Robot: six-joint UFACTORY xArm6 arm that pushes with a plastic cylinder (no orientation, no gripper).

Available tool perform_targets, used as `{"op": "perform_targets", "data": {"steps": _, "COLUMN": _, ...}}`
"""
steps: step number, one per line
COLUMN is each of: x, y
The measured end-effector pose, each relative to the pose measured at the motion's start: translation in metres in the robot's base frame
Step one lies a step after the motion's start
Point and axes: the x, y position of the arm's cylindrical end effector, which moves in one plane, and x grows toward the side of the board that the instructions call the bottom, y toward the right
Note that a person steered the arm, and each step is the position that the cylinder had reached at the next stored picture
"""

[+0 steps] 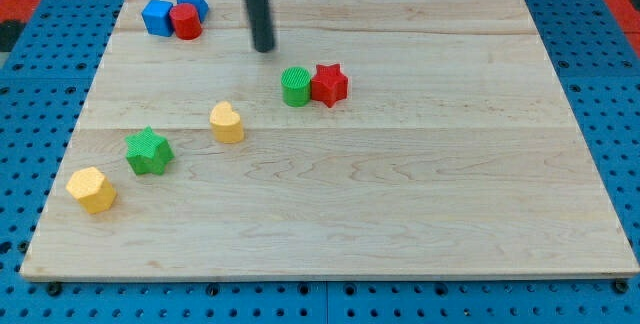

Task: Move the hexagon to the left of the green star

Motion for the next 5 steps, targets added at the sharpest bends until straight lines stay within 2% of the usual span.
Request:
{"op": "perform_targets", "data": {"steps": 2, "x": 0.131, "y": -0.194}}
{"op": "perform_targets", "data": {"steps": 4, "x": 0.269, "y": -0.244}}
{"op": "perform_targets", "data": {"steps": 5, "x": 0.269, "y": -0.222}}
